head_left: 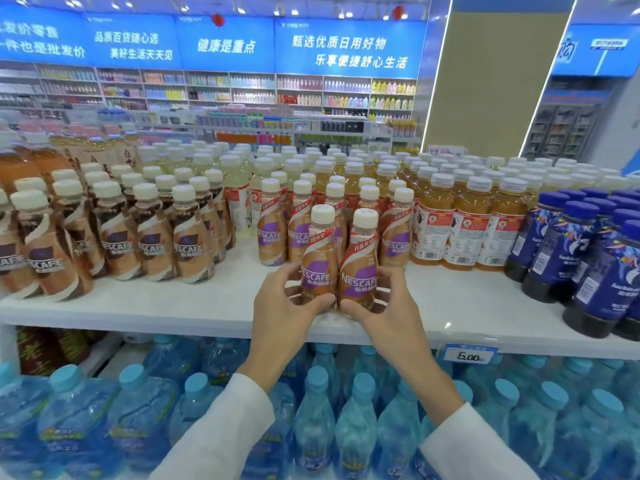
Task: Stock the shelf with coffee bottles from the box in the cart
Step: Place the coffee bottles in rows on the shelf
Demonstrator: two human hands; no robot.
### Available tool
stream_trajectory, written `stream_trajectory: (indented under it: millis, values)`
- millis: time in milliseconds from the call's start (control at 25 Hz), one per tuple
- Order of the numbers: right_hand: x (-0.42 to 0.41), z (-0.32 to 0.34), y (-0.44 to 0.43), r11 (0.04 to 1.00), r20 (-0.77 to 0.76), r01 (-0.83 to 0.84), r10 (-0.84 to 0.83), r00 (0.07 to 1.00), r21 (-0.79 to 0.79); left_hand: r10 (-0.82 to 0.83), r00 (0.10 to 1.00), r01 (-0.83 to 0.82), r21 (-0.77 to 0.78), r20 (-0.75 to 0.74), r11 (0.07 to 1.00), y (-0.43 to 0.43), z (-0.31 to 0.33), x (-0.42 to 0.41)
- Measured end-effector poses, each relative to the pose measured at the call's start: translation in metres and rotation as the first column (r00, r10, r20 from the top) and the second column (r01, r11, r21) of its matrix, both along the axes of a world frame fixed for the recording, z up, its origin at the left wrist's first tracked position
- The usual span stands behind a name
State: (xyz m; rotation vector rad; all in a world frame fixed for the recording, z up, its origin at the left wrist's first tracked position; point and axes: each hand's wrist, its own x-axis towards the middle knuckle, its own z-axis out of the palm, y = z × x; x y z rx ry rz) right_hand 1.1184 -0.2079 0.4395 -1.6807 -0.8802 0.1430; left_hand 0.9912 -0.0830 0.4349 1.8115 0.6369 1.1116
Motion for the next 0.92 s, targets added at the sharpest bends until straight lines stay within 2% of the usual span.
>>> stream_trajectory:
  millis: [280, 400, 920]
  values:
    - [-0.032, 0.013, 0.079, 0.995, 0.027, -0.094, 0.094, 0.995, 0.015, 0.110, 0.993, -0.111, -0.028, -0.031, 0.993, 0.071, 0.006, -0.031]
    - [-0.033, 0.013, 0.101, 0.996, 0.031, -0.089, 0.088, 0.996, 0.022, 0.112, 0.988, -0.112, 0.009, -0.106, 0.994, 0.096, 0.013, -0.030]
    - [-0.028, 0.009, 0.118, 0.999, 0.047, -0.037, 0.037, 0.998, -0.007, 0.074, 0.991, -0.070, 0.040, -0.110, 0.997, 0.116, 0.009, -0.022]
